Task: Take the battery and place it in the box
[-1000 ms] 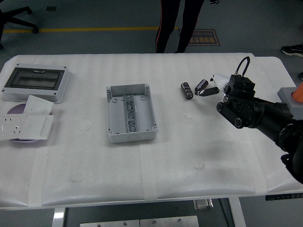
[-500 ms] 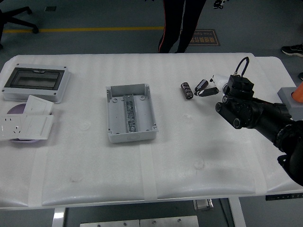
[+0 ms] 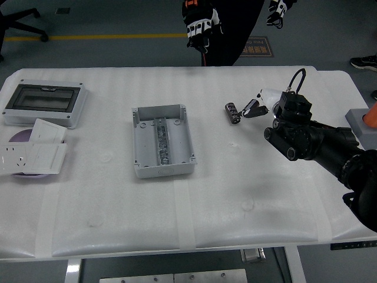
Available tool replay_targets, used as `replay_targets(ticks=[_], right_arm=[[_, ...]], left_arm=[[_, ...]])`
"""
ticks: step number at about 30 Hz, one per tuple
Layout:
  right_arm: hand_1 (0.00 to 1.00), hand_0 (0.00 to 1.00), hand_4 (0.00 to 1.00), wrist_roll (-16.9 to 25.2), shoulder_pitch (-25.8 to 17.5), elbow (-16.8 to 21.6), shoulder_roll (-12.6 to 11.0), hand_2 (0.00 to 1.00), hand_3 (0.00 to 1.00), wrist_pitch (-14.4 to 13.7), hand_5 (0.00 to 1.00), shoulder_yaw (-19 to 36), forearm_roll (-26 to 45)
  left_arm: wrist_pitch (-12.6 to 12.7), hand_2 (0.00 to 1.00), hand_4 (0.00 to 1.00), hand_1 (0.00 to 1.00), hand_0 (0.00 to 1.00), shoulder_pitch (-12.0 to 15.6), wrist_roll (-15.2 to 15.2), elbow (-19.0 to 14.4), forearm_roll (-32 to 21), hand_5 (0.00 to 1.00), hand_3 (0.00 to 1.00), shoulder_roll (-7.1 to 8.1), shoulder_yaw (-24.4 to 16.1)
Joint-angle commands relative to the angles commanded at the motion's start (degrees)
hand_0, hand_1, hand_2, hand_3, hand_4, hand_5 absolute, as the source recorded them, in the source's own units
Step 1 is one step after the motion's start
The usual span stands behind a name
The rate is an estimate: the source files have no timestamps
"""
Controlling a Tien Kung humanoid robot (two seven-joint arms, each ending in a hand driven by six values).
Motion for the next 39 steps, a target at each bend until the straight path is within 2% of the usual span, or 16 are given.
replay_targets(ticks=[3, 4, 9, 10, 15, 16, 18, 21, 22, 27, 32, 34, 39], right_arm=[[0.671, 0.765, 0.854, 0.0, -0.1, -0.1, -0.1, 0.770, 0.861, 0.0, 0.593, 0.3, -0.2], [0.649, 0.735, 0.665, 0.0, -0.2, -0.1, -0.1, 0.723, 0.762, 0.1, 0.332, 0.3, -0.2], [0.649, 0.735, 0.665, -0.1, 0.2, 0.0, -1.3, 0.723, 0.762, 1.0, 0.332, 0.3, -0.4], [0.652, 0.733, 0.632, -0.1, 0.3, 0.1, -1.7, 0.723, 0.761, 1.4, 0.288, 0.3, -0.5], [0.652, 0.733, 0.632, -0.1, 0.9, 0.3, -4.4, 0.723, 0.761, 3.4, 0.288, 0.4, -1.2], [0.654, 0.747, 0.668, -0.1, 0.9, 0.3, -4.9, 0.730, 0.785, 3.7, 0.317, 0.4, -1.2], [0.654, 0.747, 0.668, -0.1, 1.0, 0.4, -6.1, 0.730, 0.785, 4.2, 0.317, 0.4, -1.2], [0.654, 0.747, 0.668, -0.1, 0.9, 0.6, -7.6, 0.730, 0.785, 4.2, 0.317, -0.1, -0.1], [0.664, 0.754, 0.700, -0.1, 0.9, 0.7, -8.0, 0.747, 0.818, 4.1, 0.343, -0.4, 0.5], [0.664, 0.754, 0.700, 0.7, 0.5, 2.2, -10.2, 0.747, 0.818, 1.8, 0.343, -4.6, 6.0], [0.661, 0.751, 0.713, 2.5, 0.0, 5.1, -12.0, 0.758, 0.826, -2.7, 0.358, -10.6, 12.6], [0.663, 0.755, 0.745, 2.6, -0.2, 6.1, -12.6, 0.762, 0.839, -3.4, 0.388, -10.9, 13.7], [0.663, 0.755, 0.745, 2.2, -0.9, 7.8, -13.9, 0.762, 0.839, -3.9, 0.388, -8.4, 12.2]], left_arm=[[0.0, 0.492, 0.476, 0.603, 0.377, 0.0, 0.0, 0.0, 0.0, 0.371, 0.349, -0.02, 0.0], [0.0, 0.492, 0.478, 0.603, 0.377, 0.0, 0.0, 0.0, 0.0, 0.371, 0.349, -0.03, 0.0], [0.0, 0.492, 0.478, 0.603, 0.377, 0.2, 0.0, 0.0, 0.0, 0.371, 0.349, -0.06, 0.0], [0.0, 0.492, 0.477, 0.604, 0.377, 0.2, 0.0, 0.0, -0.1, 0.371, 0.349, -0.07, 0.0], [0.0, 0.492, 0.477, 0.604, 0.377, 0.5, 0.0, 0.1, -0.4, 0.371, 0.349, -0.18, 0.1], [0.0, 0.491, 0.477, 0.605, 0.377, 0.5, -0.1, 0.1, -0.5, 0.372, 0.348, -0.20, 0.1], [0.0, 0.491, 0.477, 0.605, 0.377, 0.5, -0.2, 0.1, -0.8, 0.372, 0.348, -0.26, 0.3], [0.1, 0.491, 0.477, 0.605, 0.377, 0.6, -0.2, 0.2, -1.0, 0.372, 0.348, -0.31, 0.5], [0.1, 0.491, 0.477, 0.605, 0.377, 0.6, -0.3, 0.2, -1.2, 0.374, 0.348, -0.32, 0.6], [0.2, 0.491, 0.477, 0.605, 0.377, 0.6, -0.4, 0.3, -1.7, 0.374, 0.348, -0.40, 0.8], [0.2, 0.491, 0.479, 0.605, 0.377, 0.8, -0.6, 0.3, -2.4, 0.377, 0.347, -0.57, 1.3], [0.3, 0.491, 0.478, 0.605, 0.377, 0.8, -0.7, 0.3, -2.6, 0.377, 0.347, -0.60, 1.4], [0.3, 0.491, 0.478, 0.605, 0.377, 0.8, -0.8, 0.3, -3.1, 0.377, 0.347, -0.63, 1.6]])
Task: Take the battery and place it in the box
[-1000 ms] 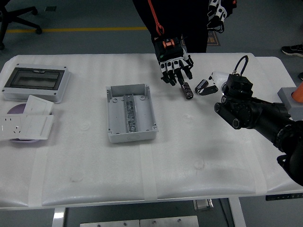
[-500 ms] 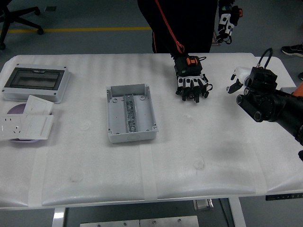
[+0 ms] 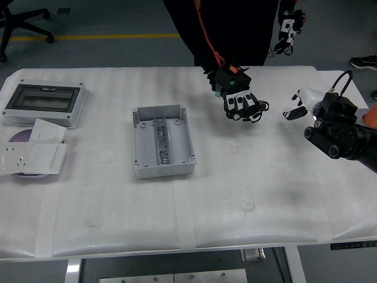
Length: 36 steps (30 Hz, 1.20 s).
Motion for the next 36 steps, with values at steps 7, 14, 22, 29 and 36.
replay_targets(ticks=[7, 14, 22, 29, 36], right_arm=[[0.691, 0.786, 0.872, -1.0, -0.4, 0.0, -1.6, 0.814, 0.924, 0.4, 0.493, 2.0, -2.7], [0.691, 0.785, 0.864, -1.2, -0.4, -0.2, -3.8, 0.815, 0.921, 0.8, 0.487, 3.3, -3.3], [0.712, 0.807, 0.873, -2.2, -6.5, 7.9, -8.4, 0.825, 0.916, 1.6, 0.501, 15.7, -11.8], [0.782, 0.870, 0.921, -4.7, -15.3, 19.3, -11.1, 0.877, 0.925, 5.4, 0.532, 30.8, -21.0], [0.814, 0.919, 0.969, -7.4, -23.8, 31.8, -13.9, 0.913, 0.998, 10.7, 0.570, 42.7, -26.8]], left_arm=[[0.0, 0.491, 0.480, 0.605, 0.377, 0.1, -0.1, 0.0, -0.3, 0.378, 0.346, -0.08, 0.1], [0.0, 0.491, 0.480, 0.605, 0.377, 0.1, -0.1, 0.0, -0.5, 0.378, 0.345, -0.12, 0.2], [0.0, 0.491, 0.480, 0.605, 0.377, 0.4, -0.1, 0.0, -0.6, 0.377, 0.345, -0.14, 0.3], [0.0, 0.490, 0.480, 0.605, 0.377, 0.5, -0.2, 0.1, -1.0, 0.377, 0.345, -0.05, 0.5], [0.1, 0.490, 0.482, 0.604, 0.378, 0.8, -0.1, 0.2, -1.4, 0.374, 0.342, -0.07, 0.8]])
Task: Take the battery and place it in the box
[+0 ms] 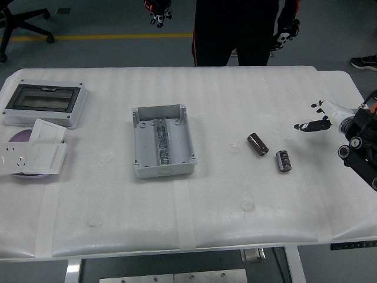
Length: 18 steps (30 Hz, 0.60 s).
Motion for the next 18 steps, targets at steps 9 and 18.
replay_targets(ticks=[9, 18], right_arm=[[0.929, 0.998, 0.998, 1.3, -5.9, 15.3, -3.9, 0.998, 0.998, -0.9, 0.614, 6.1, 0.5], [0.920, 0.998, 0.998, 3.9, -8.9, 26.2, -8.3, 0.998, 0.998, -4.1, 0.626, -1.0, -5.0]], left_arm=[[0.2, 0.490, 0.482, 0.605, 0.378, -0.4, -0.2, 0.2, -0.3, 0.371, 0.338, 0.54, 0.0], [0.3, 0.489, 0.481, 0.604, 0.377, -0.4, 0.2, 0.2, 0.1, 0.370, 0.337, 0.58, -0.8]])
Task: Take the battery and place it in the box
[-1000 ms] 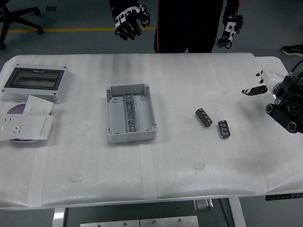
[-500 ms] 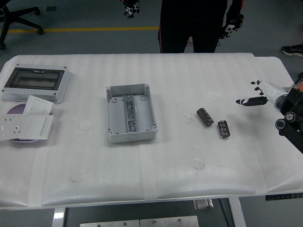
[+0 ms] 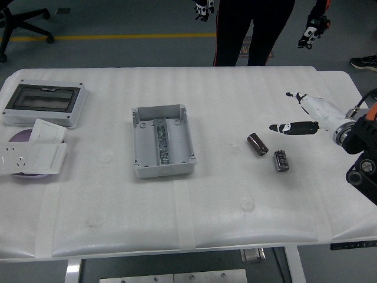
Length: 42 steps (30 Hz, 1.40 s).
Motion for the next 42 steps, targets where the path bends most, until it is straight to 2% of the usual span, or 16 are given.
replay_targets(ticks=[1, 6, 7, 9, 22, 28, 36, 37, 42], right_arm=[[0.889, 0.998, 0.998, 0.0, 0.1, 0.3, -0.3, 0.998, 0.998, -0.2, 0.626, -1.1, -1.0], [0.889, 0.998, 0.998, 0.0, 1.3, 0.2, -1.5, 0.998, 0.998, -0.6, 0.626, -7.7, -6.0], [0.835, 0.998, 0.998, 0.0, 1.5, 0.0, -1.6, 0.995, 0.998, -0.6, 0.620, -8.6, -6.5], [0.835, 0.998, 0.998, 0.2, 2.1, -0.6, -1.8, 0.995, 0.998, -0.6, 0.620, -10.9, -7.6], [0.802, 0.972, 0.998, 0.9, 4.3, -3.5, -3.8, 0.962, 0.998, -1.0, 0.613, -19.5, -8.3], [0.791, 0.955, 0.998, 0.9, 5.2, -3.2, -4.2, 0.951, 0.998, -1.5, 0.614, -21.9, -8.3], [0.780, 0.948, 0.998, 1.6, 5.6, -3.4, -4.6, 0.938, 0.998, -3.9, 0.615, -22.3, -8.5], [0.742, 0.887, 0.971, 1.7, 5.6, -3.6, -4.6, 0.880, 0.998, -4.1, 0.521, -22.5, -8.5], [0.742, 0.887, 0.971, 1.9, 5.7, -4.3, -4.6, 0.880, 0.998, -4.0, 0.521, -23.3, -8.4]], left_arm=[[0.0, 0.489, 0.481, 0.604, 0.377, 0.0, 0.0, 0.0, 0.1, 0.369, 0.336, 0.02, -0.1], [0.1, 0.489, 0.481, 0.604, 0.377, -0.1, 0.1, -0.1, 0.2, 0.369, 0.336, 0.06, -0.2], [0.1, 0.489, 0.481, 0.604, 0.377, -0.1, 0.1, -0.1, 0.2, 0.367, 0.336, 0.05, -0.2], [0.1, 0.489, 0.481, 0.604, 0.377, -0.1, 0.1, -0.1, 0.2, 0.367, 0.336, 0.03, -0.1], [0.0, 0.489, 0.480, 0.604, 0.376, -0.1, 0.2, -0.2, 0.9, 0.366, 0.334, 0.36, -0.5], [0.0, 0.489, 0.479, 0.605, 0.376, -0.1, 0.2, -0.2, 0.9, 0.366, 0.334, 0.48, -0.5], [0.1, 0.489, 0.478, 0.605, 0.376, -0.1, -0.1, -0.2, 0.6, 0.367, 0.333, 0.62, -0.3], [0.1, 0.489, 0.476, 0.605, 0.376, -0.1, -0.1, -0.2, 0.6, 0.368, 0.333, 0.64, -0.3], [0.1, 0.489, 0.476, 0.605, 0.376, -0.1, -0.1, -0.2, 0.6, 0.368, 0.333, 0.76, -0.5]])
